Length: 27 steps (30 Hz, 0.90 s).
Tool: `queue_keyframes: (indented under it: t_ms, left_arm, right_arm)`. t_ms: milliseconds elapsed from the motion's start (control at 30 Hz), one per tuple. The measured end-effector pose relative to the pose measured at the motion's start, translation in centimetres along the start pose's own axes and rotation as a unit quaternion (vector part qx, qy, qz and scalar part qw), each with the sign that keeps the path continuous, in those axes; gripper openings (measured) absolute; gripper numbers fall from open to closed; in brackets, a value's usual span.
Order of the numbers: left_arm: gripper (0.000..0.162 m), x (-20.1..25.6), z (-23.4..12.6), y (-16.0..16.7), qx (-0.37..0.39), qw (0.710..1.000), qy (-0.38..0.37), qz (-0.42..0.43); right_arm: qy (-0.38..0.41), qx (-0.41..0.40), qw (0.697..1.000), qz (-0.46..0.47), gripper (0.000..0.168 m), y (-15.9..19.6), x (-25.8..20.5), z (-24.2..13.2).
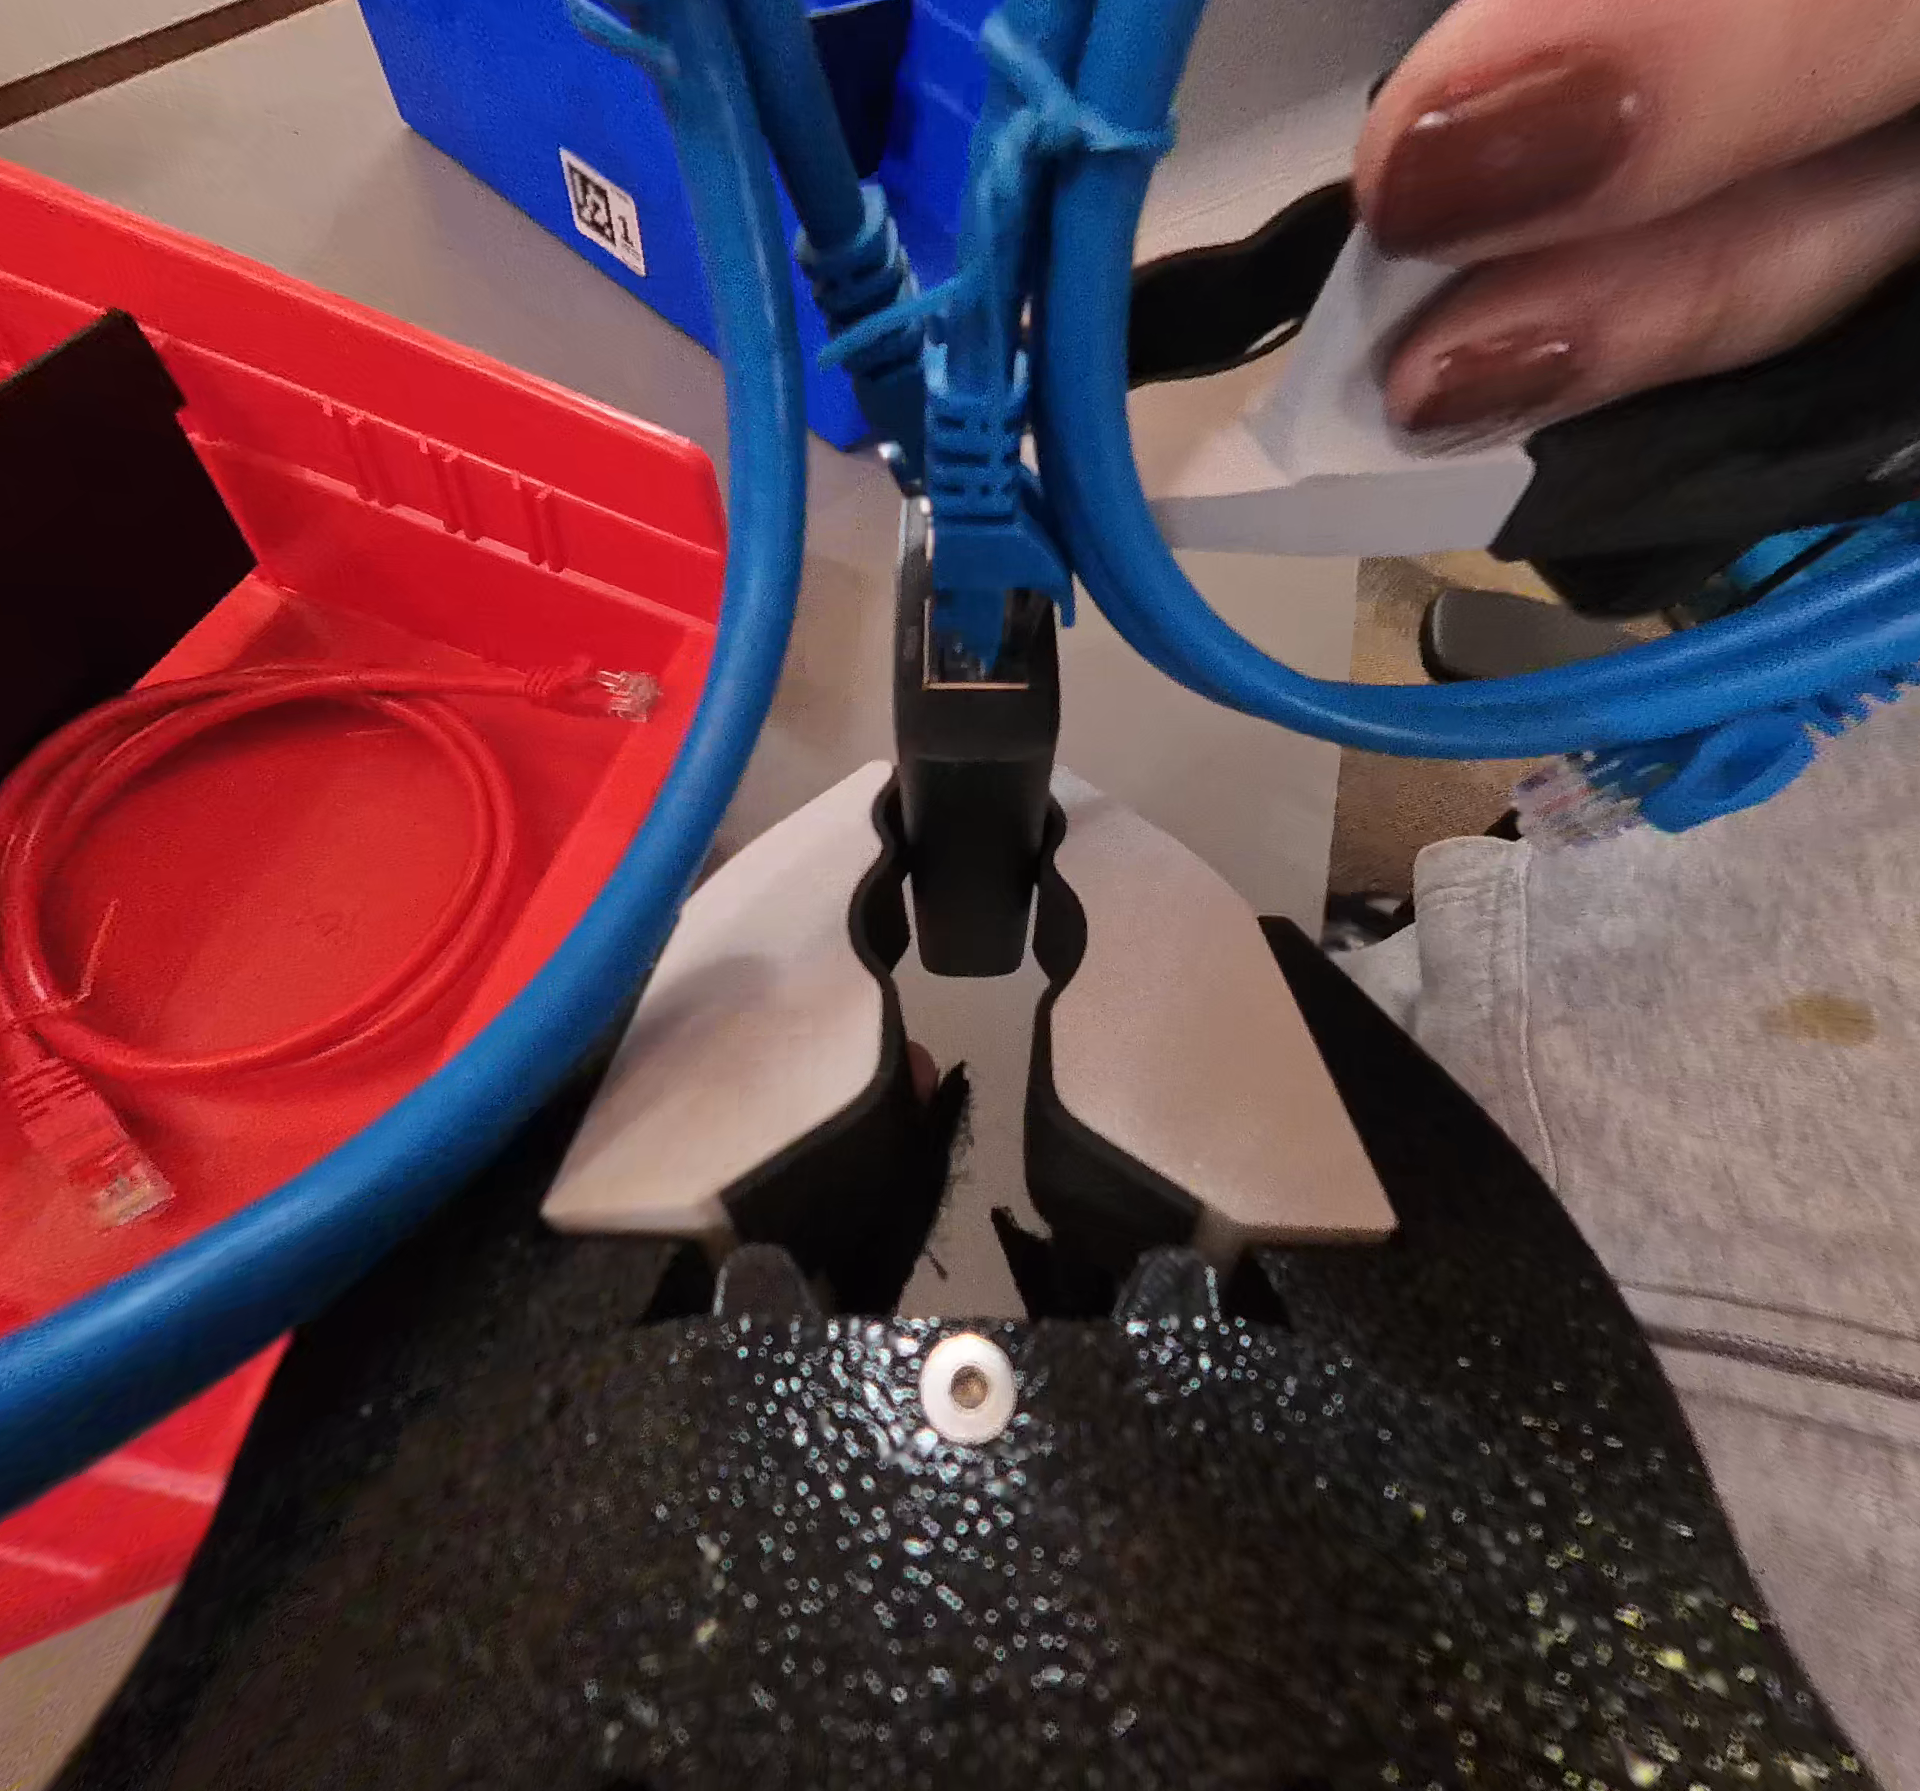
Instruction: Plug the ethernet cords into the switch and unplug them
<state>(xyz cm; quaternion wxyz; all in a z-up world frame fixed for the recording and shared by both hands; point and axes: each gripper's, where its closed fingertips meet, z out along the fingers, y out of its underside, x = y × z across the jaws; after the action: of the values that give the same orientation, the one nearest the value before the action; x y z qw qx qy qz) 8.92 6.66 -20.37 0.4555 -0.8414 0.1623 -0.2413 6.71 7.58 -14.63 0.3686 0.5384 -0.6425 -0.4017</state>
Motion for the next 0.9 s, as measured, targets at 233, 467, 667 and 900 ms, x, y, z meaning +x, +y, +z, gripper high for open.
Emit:
queue_keyframes:
  t_ms: [233, 467, 667, 900]
  left_arm:
    - [0.019, 0.1, 0.4, 0.2, 0.024, 1.0, 0.017, -0.01]
    - [0.019, -0.5, 0.4, 0.3, 0.034, 0.999, 0.01, -0.001]
    - [0.02, -1.6, -0.4, 0.0, 0.045, 0.998, -0.032, 0.025]
    - [0.02, -2.4, -1.1, -0.8, 0.092, 0.995, -0.042, 0.006]
  right_arm:
    - [-0.009, -0.029, 0.999, 0.039, 0.009, -0.4, 0.1, 0.1]
    - [-0.001, -0.055, 0.997, 0.058, 0.009, -0.6, -0.3, 0.5]
    - [0.031, -0.086, 0.993, 0.071, 0.009, 0.0, -0.3, 0.8]
    - [0.029, -0.121, 0.987, 0.105, 0.008, 0.5, -0.5, 1.6]
